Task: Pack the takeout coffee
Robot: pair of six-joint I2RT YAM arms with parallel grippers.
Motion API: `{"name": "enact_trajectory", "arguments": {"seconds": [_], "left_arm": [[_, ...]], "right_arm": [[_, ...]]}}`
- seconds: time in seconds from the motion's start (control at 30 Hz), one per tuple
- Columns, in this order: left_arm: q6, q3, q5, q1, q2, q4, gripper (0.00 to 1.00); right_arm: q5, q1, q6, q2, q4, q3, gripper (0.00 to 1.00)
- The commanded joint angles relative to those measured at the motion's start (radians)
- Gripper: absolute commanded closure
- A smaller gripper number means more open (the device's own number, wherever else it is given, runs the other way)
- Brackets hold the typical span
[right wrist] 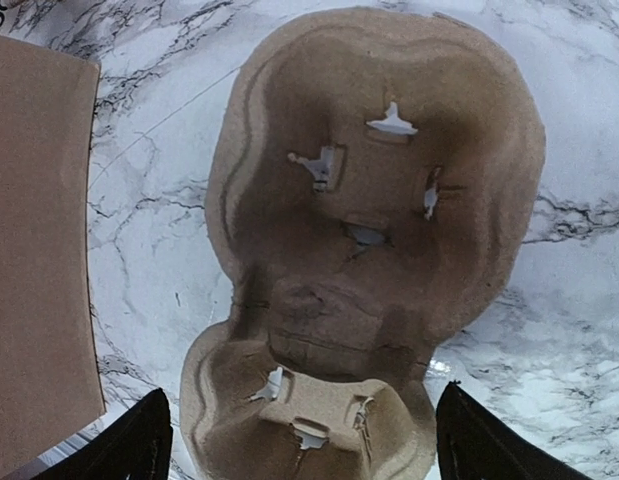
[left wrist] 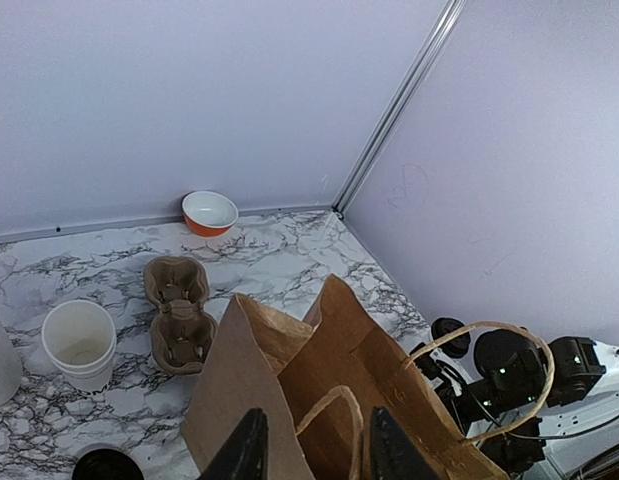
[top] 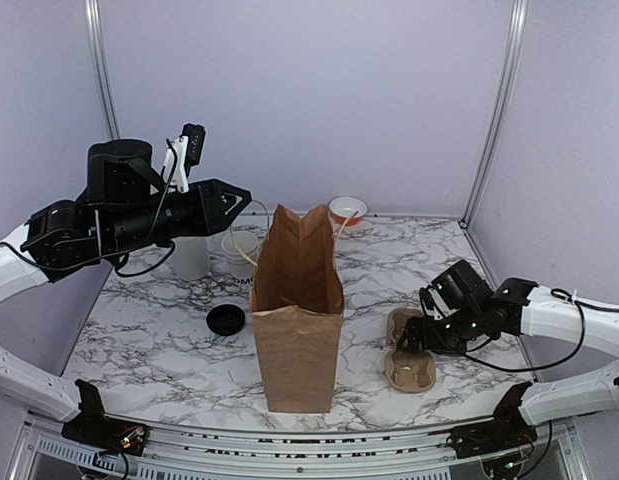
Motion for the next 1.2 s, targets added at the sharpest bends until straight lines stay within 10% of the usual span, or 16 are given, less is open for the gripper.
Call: {"name": "enact_trajectory", "arguments": {"seconds": [0.0,0.73,1.17], "left_arm": [[-0.009,-0.014,-0.014,-0.003,-0.028,0.024,0.64],[-0.002,0.002,-0.019,-0.003,-0.011,0.024,0.64],[-0.01,-0.006,-0.03,-0.003,-0.024,0.023,0.64]], "right_arm": [[-0.054,-0.008,0.017,-0.026,0.038,-0.015,0.12],[-0.036,0.245,0.233,-0.057,0.061,-0.057,0.11],[0.053,0.244,0.017,0.086,-0.123,0.176,0.11]]}}
